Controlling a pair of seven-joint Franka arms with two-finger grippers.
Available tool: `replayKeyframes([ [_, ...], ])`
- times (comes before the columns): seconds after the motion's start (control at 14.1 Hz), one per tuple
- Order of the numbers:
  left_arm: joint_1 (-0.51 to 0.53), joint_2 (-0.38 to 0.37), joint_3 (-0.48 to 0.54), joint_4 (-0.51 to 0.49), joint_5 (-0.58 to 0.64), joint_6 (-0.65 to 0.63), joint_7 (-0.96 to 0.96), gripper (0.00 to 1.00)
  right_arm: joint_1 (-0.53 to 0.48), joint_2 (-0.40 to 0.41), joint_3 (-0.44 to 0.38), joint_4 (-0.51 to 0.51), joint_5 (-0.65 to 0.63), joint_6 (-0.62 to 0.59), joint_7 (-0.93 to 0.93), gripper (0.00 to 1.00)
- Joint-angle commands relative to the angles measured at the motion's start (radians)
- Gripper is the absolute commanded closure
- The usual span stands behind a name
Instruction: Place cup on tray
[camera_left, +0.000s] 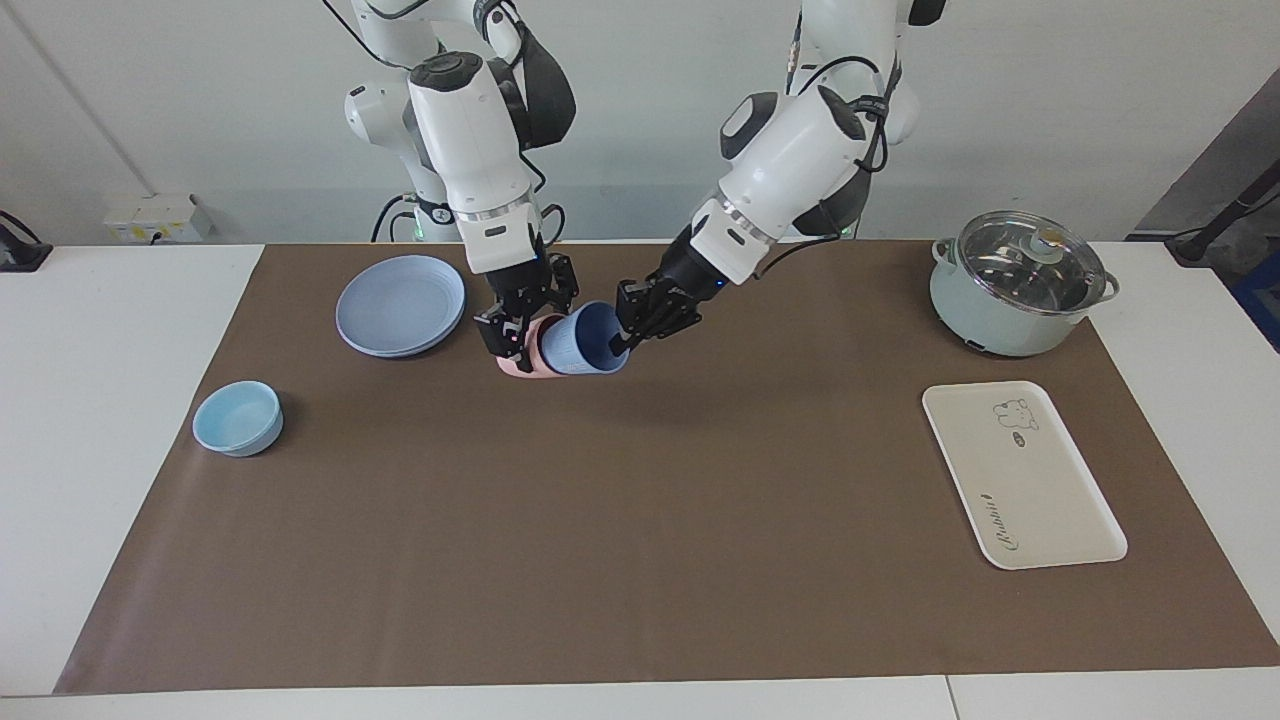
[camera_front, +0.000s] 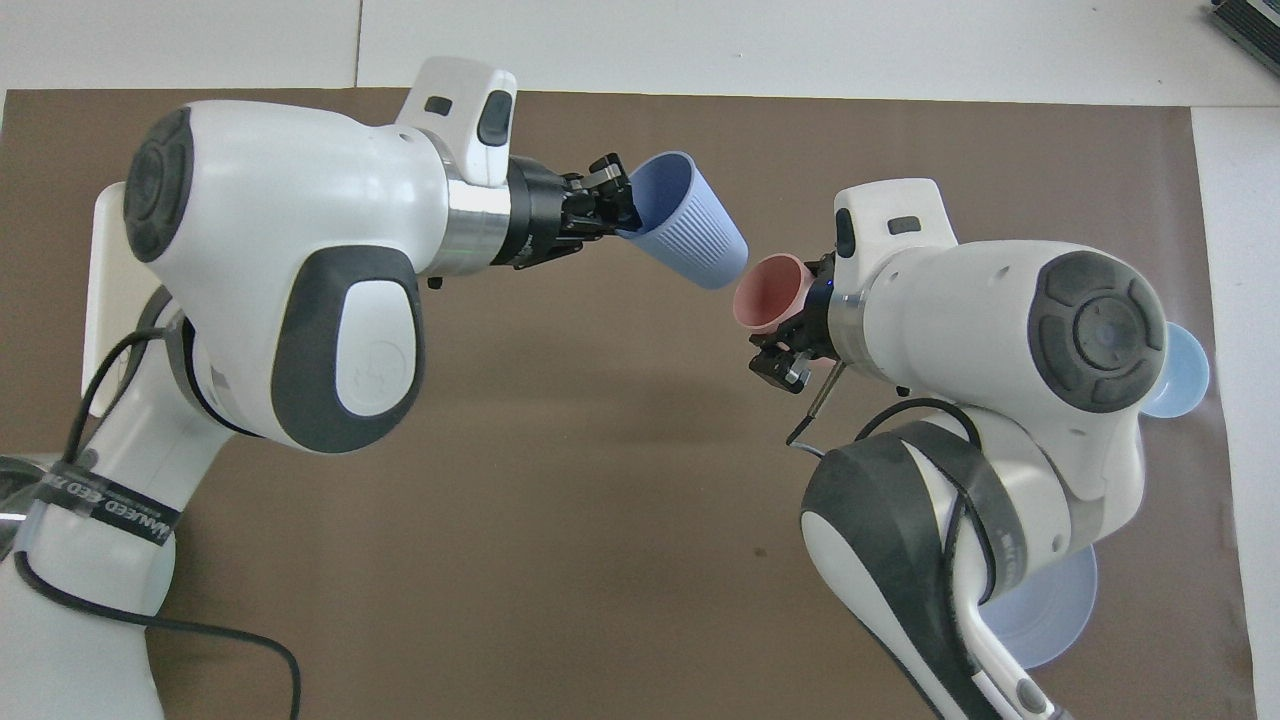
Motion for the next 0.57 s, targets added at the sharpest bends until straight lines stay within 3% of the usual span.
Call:
replayKeyframes([
  [0.0,0.078,0.047,-0.006,0.066,0.137,-0.039,0.018,1.0,-0.01,0.004,0.0,0.014,-0.023,0.001,0.026,1.0],
  [0.21,0.191,0.038,-0.006,0.035,0.219,-0.041,0.09,1.0,-0.041,0.011,-0.002,0.016,0.007,0.041,0.043,1.0],
  [0.5,0.406,-0.004,-0.007,-0.078,0.216,-0.032,0.473,1.0,-0.134,0.027,-0.002,0.003,0.192,0.167,-0.023,1.0],
])
